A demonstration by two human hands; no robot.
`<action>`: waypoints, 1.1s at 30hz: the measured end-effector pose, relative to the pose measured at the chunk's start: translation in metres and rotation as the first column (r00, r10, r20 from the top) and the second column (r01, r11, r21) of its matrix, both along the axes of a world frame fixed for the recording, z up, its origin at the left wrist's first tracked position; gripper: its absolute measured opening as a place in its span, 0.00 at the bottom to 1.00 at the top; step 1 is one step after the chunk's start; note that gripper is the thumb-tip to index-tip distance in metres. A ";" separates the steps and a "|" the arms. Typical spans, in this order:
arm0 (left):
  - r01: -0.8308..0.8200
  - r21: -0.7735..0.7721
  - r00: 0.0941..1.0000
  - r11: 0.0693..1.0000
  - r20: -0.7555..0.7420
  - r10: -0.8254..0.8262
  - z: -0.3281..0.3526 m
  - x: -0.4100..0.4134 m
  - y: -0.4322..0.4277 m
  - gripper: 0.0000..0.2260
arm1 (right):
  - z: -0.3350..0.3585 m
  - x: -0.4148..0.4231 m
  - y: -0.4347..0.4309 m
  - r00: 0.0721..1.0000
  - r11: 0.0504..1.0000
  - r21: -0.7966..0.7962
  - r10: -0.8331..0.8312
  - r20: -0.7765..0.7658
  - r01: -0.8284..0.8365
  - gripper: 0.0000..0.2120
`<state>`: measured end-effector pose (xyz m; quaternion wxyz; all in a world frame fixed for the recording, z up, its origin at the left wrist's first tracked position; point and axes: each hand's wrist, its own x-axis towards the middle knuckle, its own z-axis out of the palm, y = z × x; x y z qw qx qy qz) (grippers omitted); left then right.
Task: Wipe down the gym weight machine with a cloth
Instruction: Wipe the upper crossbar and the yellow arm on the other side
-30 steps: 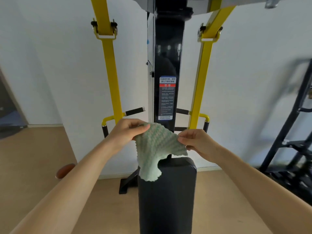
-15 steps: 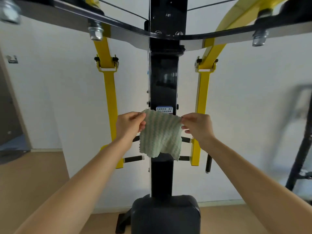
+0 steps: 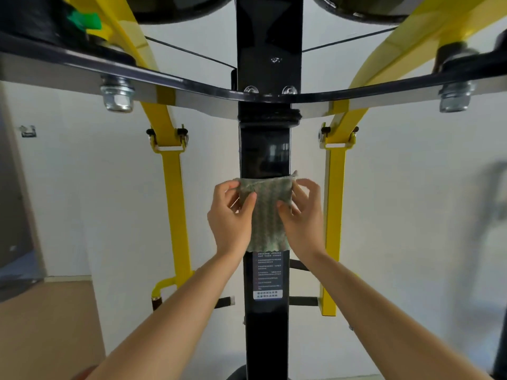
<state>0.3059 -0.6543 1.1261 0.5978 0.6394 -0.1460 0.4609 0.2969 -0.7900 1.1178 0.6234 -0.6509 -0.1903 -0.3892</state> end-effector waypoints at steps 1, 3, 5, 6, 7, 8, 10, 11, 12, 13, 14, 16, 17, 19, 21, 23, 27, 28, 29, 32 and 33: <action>-0.013 0.003 1.000 1.000 0.016 0.013 -0.003 0.002 -0.002 0.18 | -0.003 0.002 0.000 1.000 1.000 -0.004 -0.005 0.011 0.005 0.22; -0.029 -0.001 0.999 1.000 0.043 0.029 -0.005 0.006 -0.006 0.22 | -0.004 0.004 0.001 0.999 0.999 -0.044 -0.017 0.035 0.019 0.23; -0.072 -0.003 0.995 0.997 0.071 0.072 -0.001 0.008 -0.010 0.23 | 0.000 0.009 0.000 0.999 0.996 -0.085 -0.023 0.049 0.027 0.22; -0.105 0.002 0.991 0.995 0.084 0.104 0.002 0.010 -0.011 0.22 | 0.004 0.012 -0.001 0.999 0.995 -0.097 -0.021 0.047 0.026 0.23; -0.133 0.009 0.987 0.991 0.093 0.132 0.005 0.013 -0.012 0.21 | 0.008 0.015 -0.001 0.999 0.994 -0.106 -0.019 0.041 0.023 0.24; -0.152 0.022 0.984 0.988 0.098 0.149 0.009 0.016 -0.011 0.20 | 0.013 0.017 -0.001 0.999 0.993 -0.113 -0.018 0.038 0.022 0.25; -0.173 0.055 0.981 0.983 0.102 0.166 0.016 0.024 -0.008 0.19 | 0.022 0.020 -0.001 0.999 0.993 -0.119 -0.023 0.045 0.029 0.27; -0.181 0.064 0.979 0.981 0.105 0.174 0.022 0.026 -0.007 0.19 | 0.028 0.021 -0.001 0.998 0.992 -0.119 -0.032 0.052 0.038 0.28; -0.190 0.067 0.977 0.980 0.111 0.182 0.028 0.028 -0.006 0.17 | 0.034 0.022 0.000 0.998 0.992 -0.119 -0.039 0.058 0.046 0.29; -0.198 0.064 0.975 0.978 0.117 0.190 0.037 0.027 -0.006 0.16 | 0.041 0.022 0.000 0.997 0.992 -0.118 -0.044 0.066 0.052 0.29; -0.207 0.058 0.972 0.977 0.123 0.199 0.046 0.025 -0.008 0.14 | 0.048 0.023 0.001 0.996 0.991 -0.114 -0.055 0.074 0.063 0.27; -0.227 0.041 0.968 0.973 0.116 0.221 0.064 0.023 -0.011 0.12 | 0.065 0.022 0.003 0.992 0.991 -0.104 -0.076 0.103 0.087 0.21; -0.240 0.032 0.966 0.970 0.106 0.236 0.072 0.022 -0.012 0.13 | 0.075 0.021 0.004 0.989 0.991 -0.097 -0.083 0.121 0.096 0.18; -0.251 0.013 0.964 0.968 0.089 0.249 0.089 0.022 -0.013 0.15 | 0.093 0.019 0.006 0.982 0.990 -0.073 -0.109 0.151 0.121 0.14; -0.250 -0.009 0.965 0.968 0.080 0.250 0.102 0.024 -0.013 0.14 | 0.107 0.020 0.007 0.977 0.986 -0.045 -0.152 0.148 0.160 0.10; -0.246 -0.026 0.965 0.969 0.081 0.248 0.107 0.025 -0.013 0.12 | 0.115 0.022 0.007 0.974 0.981 -0.031 -0.183 0.136 0.189 0.08; -0.245 0.063 0.959 0.968 0.160 0.232 0.100 0.027 -0.006 0.13 | 0.110 0.025 0.005 0.969 0.971 -0.110 -0.194 0.155 0.212 0.17; -0.245 0.091 0.959 0.965 0.172 0.227 0.097 0.028 -0.004 0.14 | 0.106 0.025 0.004 0.969 0.967 -0.136 -0.192 0.158 0.214 0.20; -0.245 0.111 0.958 0.963 0.177 0.223 0.094 0.029 -0.002 0.15 | 0.102 0.027 0.003 0.969 0.964 -0.155 -0.191 0.158 0.216 0.23; -0.236 0.136 0.959 0.962 0.192 0.208 0.082 0.030 0.001 0.16 | 0.087 0.030 0.002 0.967 0.955 -0.190 -0.196 0.164 0.226 0.30; -0.234 0.140 0.959 0.962 0.196 0.205 0.075 0.030 0.001 0.16 | 0.081 0.030 0.002 0.968 0.956 -0.191 -0.192 0.160 0.221 0.32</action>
